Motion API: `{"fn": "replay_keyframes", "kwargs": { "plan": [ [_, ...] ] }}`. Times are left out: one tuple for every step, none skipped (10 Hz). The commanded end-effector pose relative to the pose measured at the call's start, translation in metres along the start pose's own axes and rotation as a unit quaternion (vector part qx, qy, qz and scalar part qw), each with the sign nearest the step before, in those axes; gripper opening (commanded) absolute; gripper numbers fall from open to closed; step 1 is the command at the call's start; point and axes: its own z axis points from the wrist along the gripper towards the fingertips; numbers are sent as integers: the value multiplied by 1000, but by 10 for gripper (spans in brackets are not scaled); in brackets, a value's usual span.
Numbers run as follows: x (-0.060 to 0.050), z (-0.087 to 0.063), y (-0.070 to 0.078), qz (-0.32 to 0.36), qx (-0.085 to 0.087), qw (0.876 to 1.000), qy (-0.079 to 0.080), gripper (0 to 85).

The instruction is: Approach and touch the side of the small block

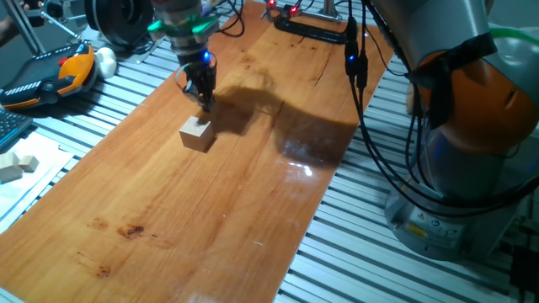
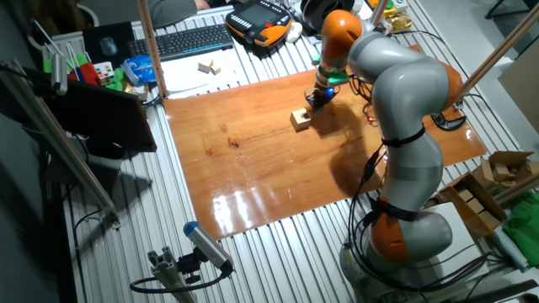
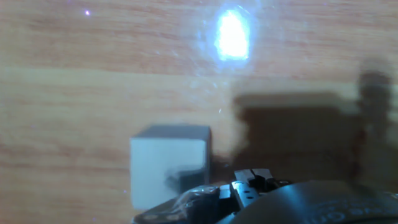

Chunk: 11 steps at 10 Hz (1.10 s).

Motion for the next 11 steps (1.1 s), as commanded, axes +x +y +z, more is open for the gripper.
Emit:
{"fn": "replay_keyframes", "kwargs": {
  "plan": [
    [4, -6, -1, -1, 0, 1000, -1, 7],
    [8, -15, -2, -3, 12, 1000, -4, 7],
    [14, -26, -2, -2, 17, 1000, -5, 7],
    [20, -34, -2, 1, 25, 1000, -9, 7],
    [24, -40, -2, 1, 36, 999, -12, 7],
    [29, -45, -1, 2, 36, 999, -12, 7],
    [35, -51, 0, 8, 32, 999, -13, 7],
    [39, -54, 1, 8, 34, 999, -13, 7],
    [41, -55, 1, 7, 34, 999, -13, 7],
    [44, -57, 1, 5, 34, 999, -12, 7],
    [47, -60, 1, 4, 35, 999, -12, 7]
  ]
}}
